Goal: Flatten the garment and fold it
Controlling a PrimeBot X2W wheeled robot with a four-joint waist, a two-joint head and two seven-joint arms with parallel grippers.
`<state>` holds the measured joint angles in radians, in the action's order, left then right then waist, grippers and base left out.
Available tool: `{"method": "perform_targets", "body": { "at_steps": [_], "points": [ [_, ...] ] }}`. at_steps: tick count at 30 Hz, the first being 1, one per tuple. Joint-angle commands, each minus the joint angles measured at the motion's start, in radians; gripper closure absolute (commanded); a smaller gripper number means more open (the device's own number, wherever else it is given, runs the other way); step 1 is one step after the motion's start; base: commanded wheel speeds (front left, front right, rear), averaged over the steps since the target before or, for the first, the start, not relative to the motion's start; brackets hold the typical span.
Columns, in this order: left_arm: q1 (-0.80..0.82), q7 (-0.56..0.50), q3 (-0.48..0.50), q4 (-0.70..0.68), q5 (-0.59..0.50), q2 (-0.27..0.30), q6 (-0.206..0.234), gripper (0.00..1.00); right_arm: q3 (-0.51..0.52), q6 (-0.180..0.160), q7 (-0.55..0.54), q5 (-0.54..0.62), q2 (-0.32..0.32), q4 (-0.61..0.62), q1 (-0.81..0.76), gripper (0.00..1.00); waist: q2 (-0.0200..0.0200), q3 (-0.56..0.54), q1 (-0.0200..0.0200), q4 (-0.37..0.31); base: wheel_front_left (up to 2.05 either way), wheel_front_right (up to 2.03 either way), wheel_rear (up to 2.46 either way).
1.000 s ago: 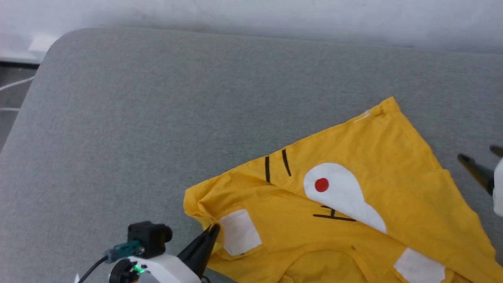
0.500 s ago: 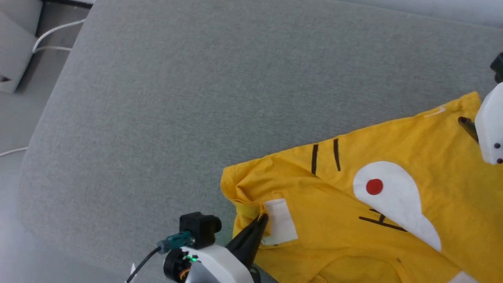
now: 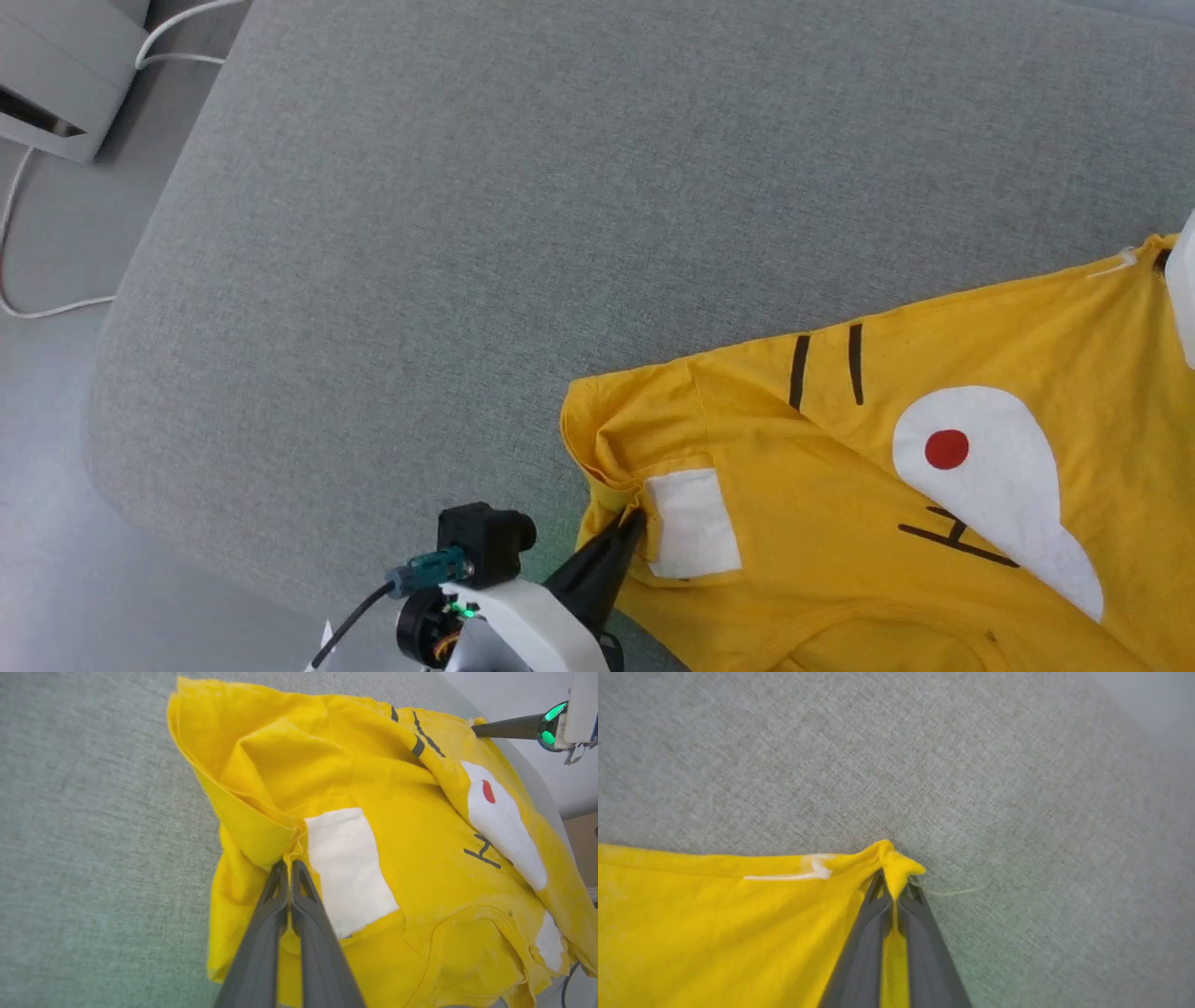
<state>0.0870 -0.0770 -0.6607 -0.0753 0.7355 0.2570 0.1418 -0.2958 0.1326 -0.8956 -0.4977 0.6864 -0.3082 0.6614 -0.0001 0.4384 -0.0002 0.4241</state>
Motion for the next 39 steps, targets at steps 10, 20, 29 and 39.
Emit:
{"method": "perform_targets", "body": {
  "at_steps": [10, 20, 29, 39],
  "points": [
    [0.027, -0.016, 0.073, -0.081, -0.024, 0.105, 0.036, 1.00, 0.001, -0.002, 0.185, -0.031, -0.016, -0.030, -0.026, 1.00, 0.0001, -0.147, 0.0002, -0.130, 0.00, 0.00, 0.00],
    [0.069, -0.072, 0.223, -0.229, -0.040, 0.290, 0.083, 1.00, 0.015, -0.002, 0.373, -0.085, 0.013, 0.170, -0.048, 1.00, 0.0001, -0.280, 0.0002, -0.305, 0.00, 0.00, 0.00],
    [0.128, -0.075, 0.376, -0.366, -0.046, 0.404, 0.117, 1.00, 0.094, -0.002, 0.446, -0.066, 0.031, 0.402, -0.080, 1.00, 0.0001, -0.361, 0.0002, -0.415, 0.00, 0.00, 0.00],
    [0.299, -0.029, 0.559, -0.461, -0.042, 0.489, 0.113, 1.00, 0.186, -0.002, 0.446, -0.046, 0.041, 0.575, -0.020, 1.00, 0.0001, -0.392, 0.0002, -0.484, 0.00, 0.00, 0.00]
  ]
}}
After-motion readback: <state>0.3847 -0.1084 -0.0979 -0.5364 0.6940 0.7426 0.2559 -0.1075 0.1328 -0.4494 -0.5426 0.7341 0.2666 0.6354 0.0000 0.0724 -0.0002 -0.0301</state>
